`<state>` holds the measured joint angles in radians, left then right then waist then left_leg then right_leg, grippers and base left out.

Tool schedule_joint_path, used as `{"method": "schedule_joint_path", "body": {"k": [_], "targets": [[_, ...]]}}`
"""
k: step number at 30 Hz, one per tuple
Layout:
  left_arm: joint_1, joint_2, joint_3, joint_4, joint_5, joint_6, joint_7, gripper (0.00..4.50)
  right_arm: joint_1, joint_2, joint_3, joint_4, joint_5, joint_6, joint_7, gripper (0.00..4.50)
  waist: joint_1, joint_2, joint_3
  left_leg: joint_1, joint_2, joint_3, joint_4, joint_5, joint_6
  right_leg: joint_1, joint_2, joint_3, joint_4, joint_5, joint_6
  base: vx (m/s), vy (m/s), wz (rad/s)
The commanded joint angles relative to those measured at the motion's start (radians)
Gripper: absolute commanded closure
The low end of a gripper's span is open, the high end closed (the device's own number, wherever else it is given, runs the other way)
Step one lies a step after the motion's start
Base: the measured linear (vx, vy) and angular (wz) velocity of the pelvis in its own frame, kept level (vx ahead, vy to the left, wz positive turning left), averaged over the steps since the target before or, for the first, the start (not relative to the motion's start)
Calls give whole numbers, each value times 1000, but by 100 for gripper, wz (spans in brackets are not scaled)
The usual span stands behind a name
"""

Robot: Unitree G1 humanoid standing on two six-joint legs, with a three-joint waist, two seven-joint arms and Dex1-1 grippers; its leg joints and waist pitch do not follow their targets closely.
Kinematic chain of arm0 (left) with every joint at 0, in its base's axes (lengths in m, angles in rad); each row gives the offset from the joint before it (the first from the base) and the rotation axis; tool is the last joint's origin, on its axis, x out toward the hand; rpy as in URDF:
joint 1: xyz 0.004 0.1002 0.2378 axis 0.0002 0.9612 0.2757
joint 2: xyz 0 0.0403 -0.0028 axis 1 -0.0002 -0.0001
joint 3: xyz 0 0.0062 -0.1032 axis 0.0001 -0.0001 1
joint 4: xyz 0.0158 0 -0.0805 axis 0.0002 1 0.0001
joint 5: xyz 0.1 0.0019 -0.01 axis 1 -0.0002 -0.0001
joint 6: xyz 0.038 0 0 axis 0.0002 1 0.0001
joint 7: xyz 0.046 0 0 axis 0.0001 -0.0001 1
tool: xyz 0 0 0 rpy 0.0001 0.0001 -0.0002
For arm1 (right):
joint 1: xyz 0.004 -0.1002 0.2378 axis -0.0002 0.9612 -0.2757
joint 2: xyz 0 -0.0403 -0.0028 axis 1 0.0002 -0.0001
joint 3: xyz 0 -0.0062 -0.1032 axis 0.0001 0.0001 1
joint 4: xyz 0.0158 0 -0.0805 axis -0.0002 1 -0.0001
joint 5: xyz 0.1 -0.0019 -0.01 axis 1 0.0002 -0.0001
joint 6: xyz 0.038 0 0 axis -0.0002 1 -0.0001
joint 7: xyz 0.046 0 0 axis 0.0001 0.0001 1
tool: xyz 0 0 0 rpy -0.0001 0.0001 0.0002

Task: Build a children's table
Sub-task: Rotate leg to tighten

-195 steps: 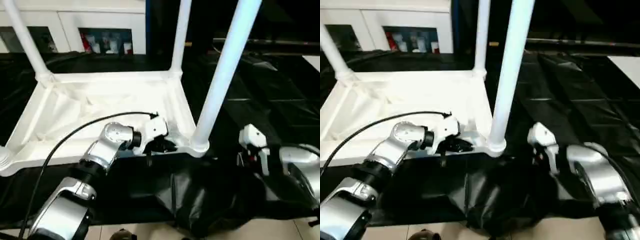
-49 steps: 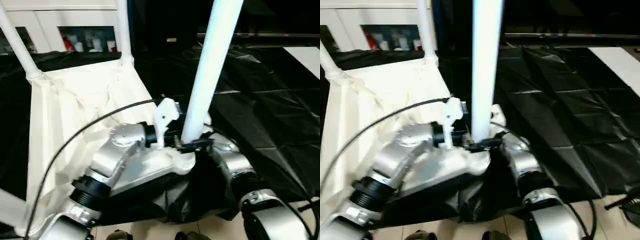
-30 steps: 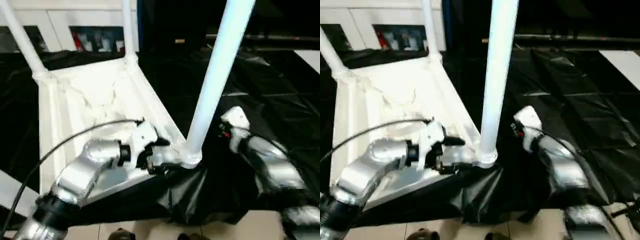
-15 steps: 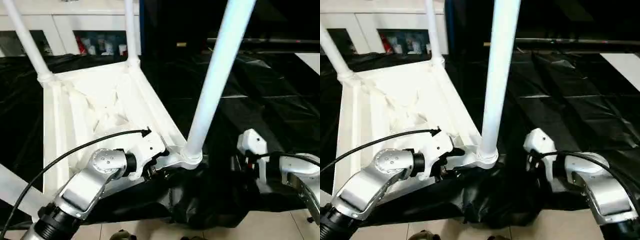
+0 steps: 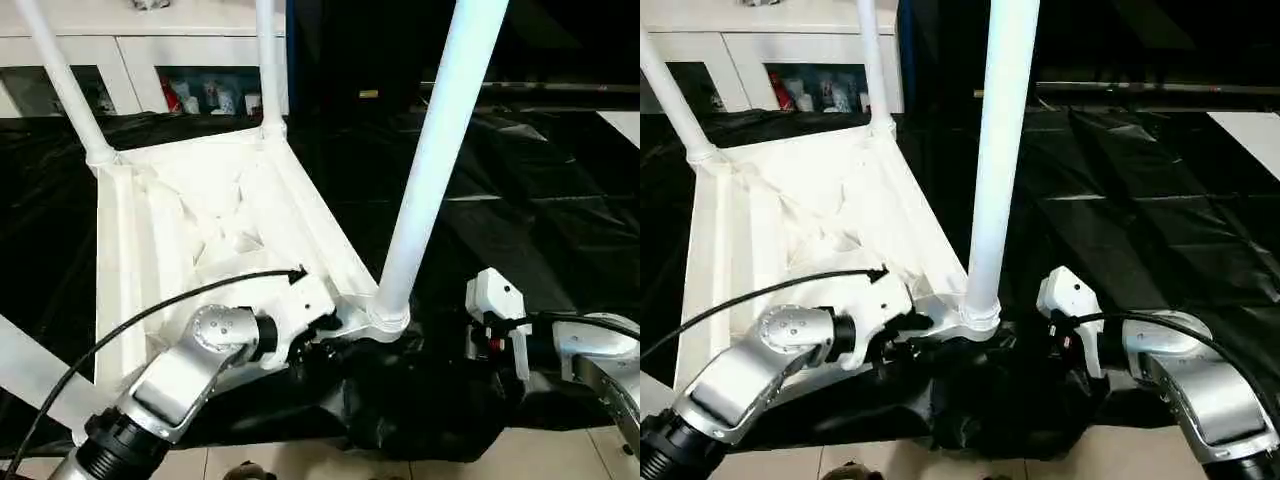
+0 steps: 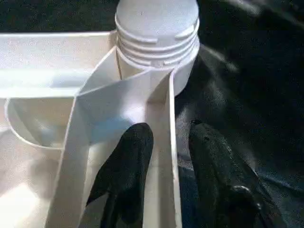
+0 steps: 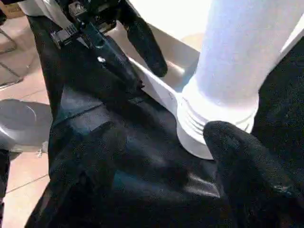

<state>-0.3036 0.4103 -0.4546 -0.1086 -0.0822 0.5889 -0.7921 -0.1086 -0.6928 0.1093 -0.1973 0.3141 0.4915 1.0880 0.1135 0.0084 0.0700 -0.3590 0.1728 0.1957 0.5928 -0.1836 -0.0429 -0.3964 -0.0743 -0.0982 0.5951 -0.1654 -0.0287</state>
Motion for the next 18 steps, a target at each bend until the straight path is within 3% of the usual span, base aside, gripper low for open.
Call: {"method": "schedule_joint_path", "body": {"k": [1,7,11,15,18], "targets": [[7,0,-19,30,21,-9,5,324,9,-17,4,-28,9,7,1,134,5,-14,-70,4,53,-36,-60,-210,67,43,-80,53,-103,-477,-54,0,0,0],[2,-11,-19,69,30,-32,17,365,4,-23,12,-26,4,4,10,134,4,-12,-69,7,51,-35,-59,-226,66,39,-80,49,-112,-531,-33,0,0,0],[-5,-7,-12,95,26,-42,1,407,0,-26,20,-18,0,-3,17,134,4,-19,-69,11,46,-35,-57,-253,57,35,-80,42,-126,-614,9,0,0,0],[-9,7,-8,119,27,-60,-21,440,-6,-24,24,-14,-2,-9,16,134,-1,-20,-69,8,45,-39,-60,-269,52,37,-80,36,-128,-624,26,0,0,0],[-48,47,13,211,29,-145,-81,449,-29,9,19,14,-7,-31,-14,134,-5,-28,-67,14,40,-38,-57,-286,50,29,-81,32,-140,-664,44,0,0,0]]}}
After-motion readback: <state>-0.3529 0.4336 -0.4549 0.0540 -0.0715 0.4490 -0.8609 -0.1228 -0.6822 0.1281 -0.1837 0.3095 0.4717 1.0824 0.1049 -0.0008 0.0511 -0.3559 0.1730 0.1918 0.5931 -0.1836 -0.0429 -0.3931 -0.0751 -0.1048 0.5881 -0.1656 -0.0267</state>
